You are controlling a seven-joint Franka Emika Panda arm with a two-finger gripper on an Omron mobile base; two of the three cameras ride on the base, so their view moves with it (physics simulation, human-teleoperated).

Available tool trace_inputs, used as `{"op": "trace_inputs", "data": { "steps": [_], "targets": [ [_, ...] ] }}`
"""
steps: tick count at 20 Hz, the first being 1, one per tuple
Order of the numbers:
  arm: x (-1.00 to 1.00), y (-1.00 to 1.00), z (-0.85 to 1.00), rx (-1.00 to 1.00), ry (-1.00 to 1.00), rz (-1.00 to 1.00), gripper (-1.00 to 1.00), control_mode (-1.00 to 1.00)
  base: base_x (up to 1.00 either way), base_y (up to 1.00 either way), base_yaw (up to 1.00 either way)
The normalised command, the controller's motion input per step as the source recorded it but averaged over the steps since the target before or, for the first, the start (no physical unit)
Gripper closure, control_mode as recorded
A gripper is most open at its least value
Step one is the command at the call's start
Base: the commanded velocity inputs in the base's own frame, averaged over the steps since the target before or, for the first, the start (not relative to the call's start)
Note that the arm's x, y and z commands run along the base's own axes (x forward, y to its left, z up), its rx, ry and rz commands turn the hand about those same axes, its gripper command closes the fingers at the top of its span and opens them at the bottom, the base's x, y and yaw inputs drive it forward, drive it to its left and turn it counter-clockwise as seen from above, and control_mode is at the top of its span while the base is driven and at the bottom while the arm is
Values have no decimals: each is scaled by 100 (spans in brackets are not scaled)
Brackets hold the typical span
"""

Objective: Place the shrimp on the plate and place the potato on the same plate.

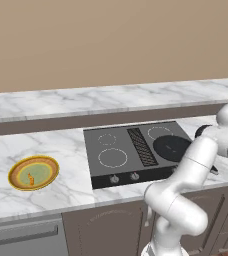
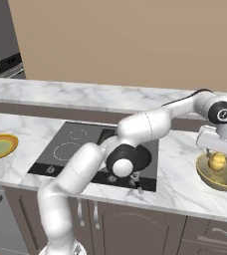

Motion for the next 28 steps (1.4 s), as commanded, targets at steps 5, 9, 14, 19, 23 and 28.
{"op": "trace_inputs", "data": {
  "steps": [5, 9, 14, 19, 23, 28],
  "targets": [
    [-93, 100, 11, 4, 2, -16, 100, -100, 0, 0, 0],
    [-29, 100, -1, -22, -10, 0, 100, -100, 0, 0, 0],
    [35, 100, -22, -25, -25, 9, 100, -100, 0, 0, 0],
    [100, 100, -11, -23, -19, 18, 100, -100, 0, 0, 0],
    [97, 100, 7, -24, 2, 17, 100, -100, 0, 0, 0],
    [84, 100, 32, -14, 31, 13, 100, -100, 0, 0, 0]
  ]
}}
